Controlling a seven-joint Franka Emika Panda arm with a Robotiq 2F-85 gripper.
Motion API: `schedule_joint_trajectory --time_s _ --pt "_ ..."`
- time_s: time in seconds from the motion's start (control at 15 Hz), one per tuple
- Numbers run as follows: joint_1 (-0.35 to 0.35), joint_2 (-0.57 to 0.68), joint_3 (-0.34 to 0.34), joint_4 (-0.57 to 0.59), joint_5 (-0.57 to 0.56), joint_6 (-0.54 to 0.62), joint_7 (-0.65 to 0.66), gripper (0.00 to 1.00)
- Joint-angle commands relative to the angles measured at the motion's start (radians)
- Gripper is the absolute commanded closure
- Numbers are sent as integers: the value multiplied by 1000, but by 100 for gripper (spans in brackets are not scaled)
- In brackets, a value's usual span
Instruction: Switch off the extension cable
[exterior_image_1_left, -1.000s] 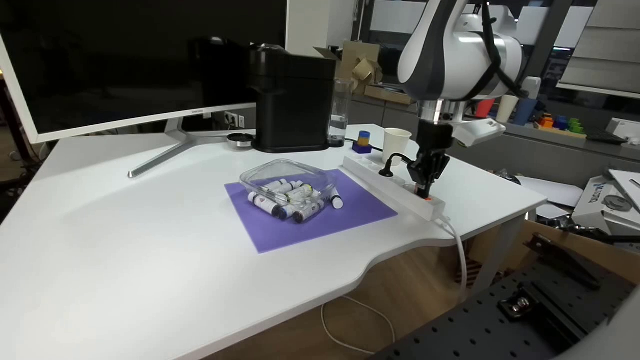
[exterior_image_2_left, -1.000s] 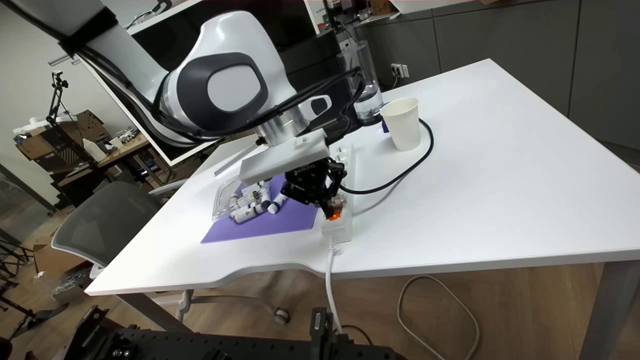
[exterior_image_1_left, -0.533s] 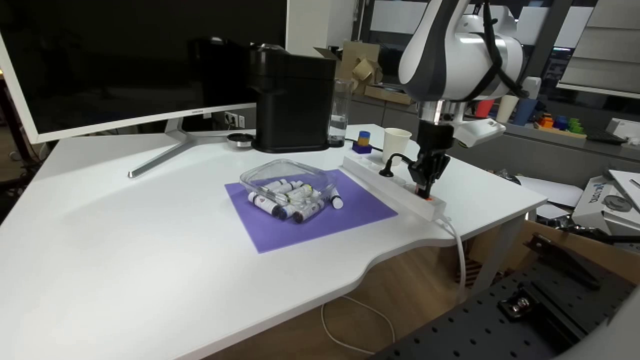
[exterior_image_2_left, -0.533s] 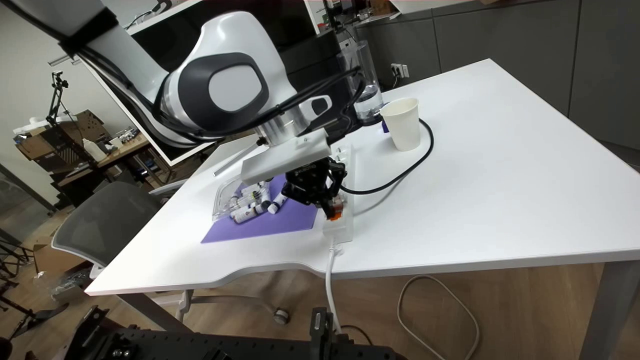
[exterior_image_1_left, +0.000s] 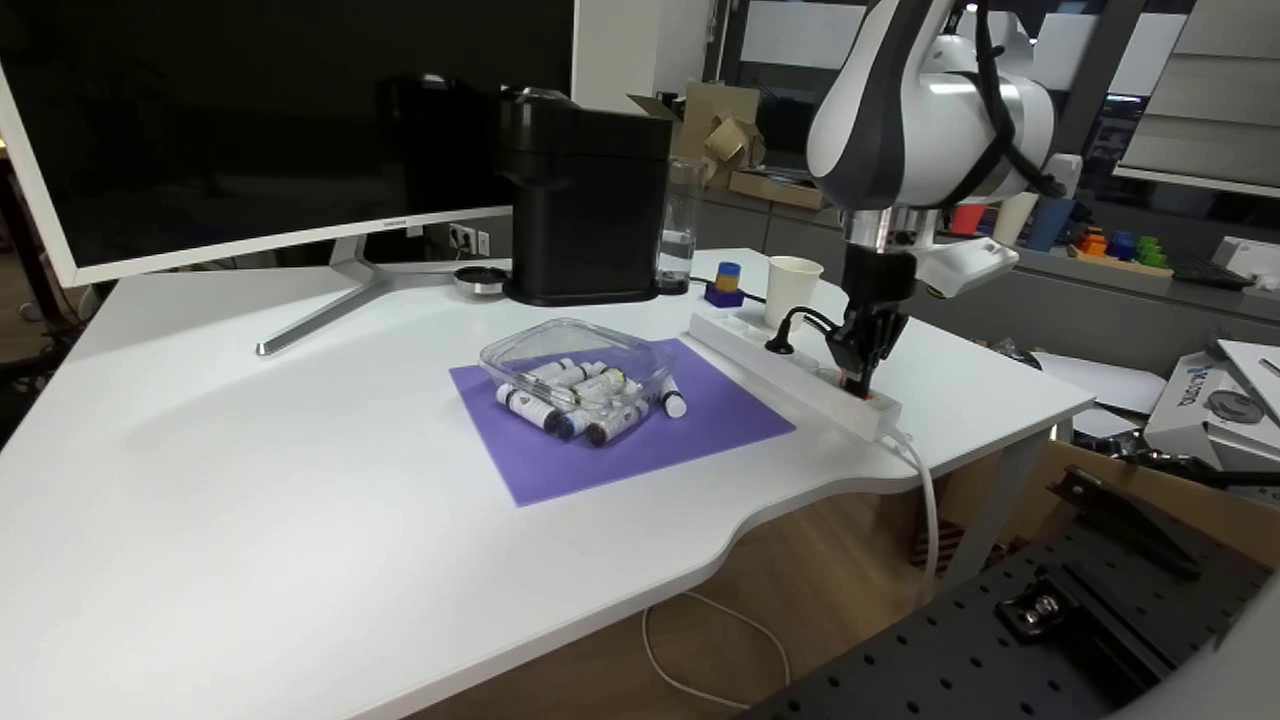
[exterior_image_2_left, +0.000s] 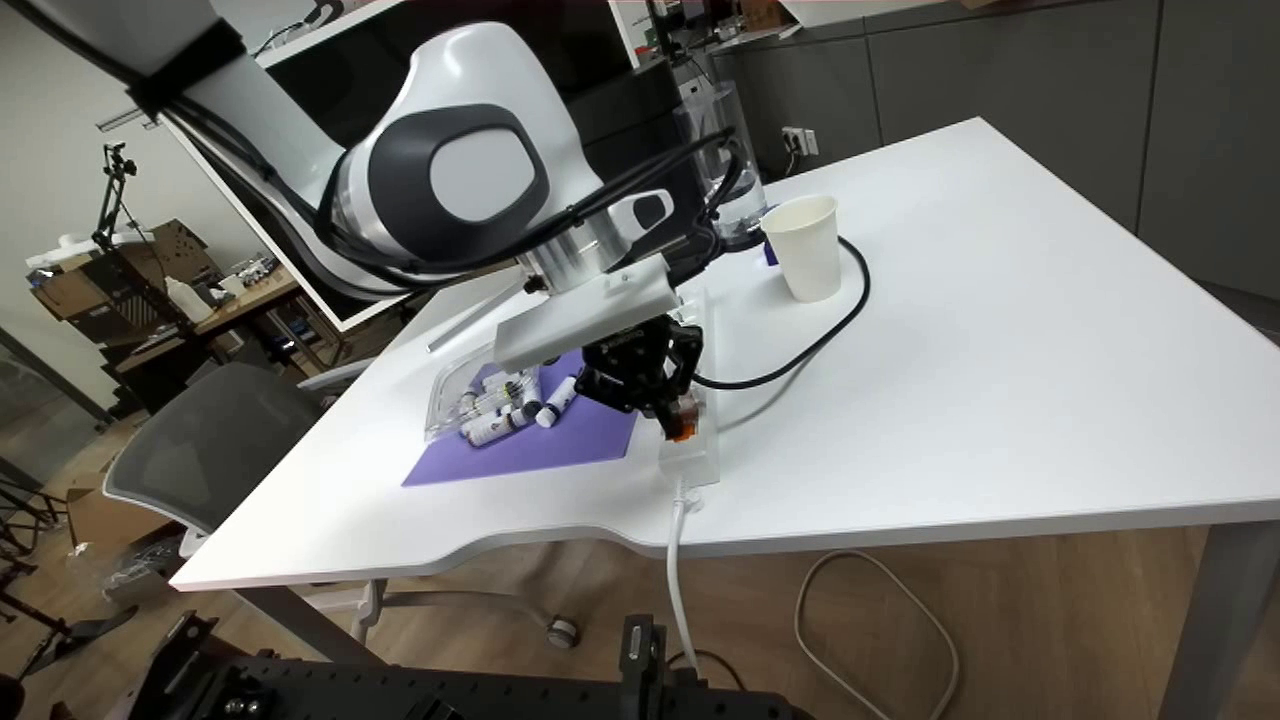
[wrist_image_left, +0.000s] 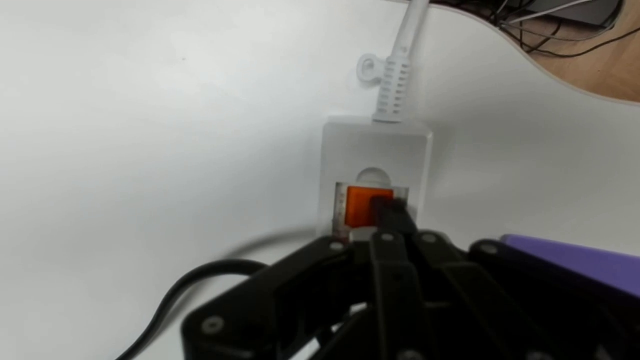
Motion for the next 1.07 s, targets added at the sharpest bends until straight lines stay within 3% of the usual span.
schedule_joint_trajectory --time_s 0.0,0.67,1.0 --pt "-4 99 -10 27 -21 36 37 100" --pt "-33 -112 61 -84 25 23 10 100" --pt "-29 -278 117 -161 125 38 -15 100"
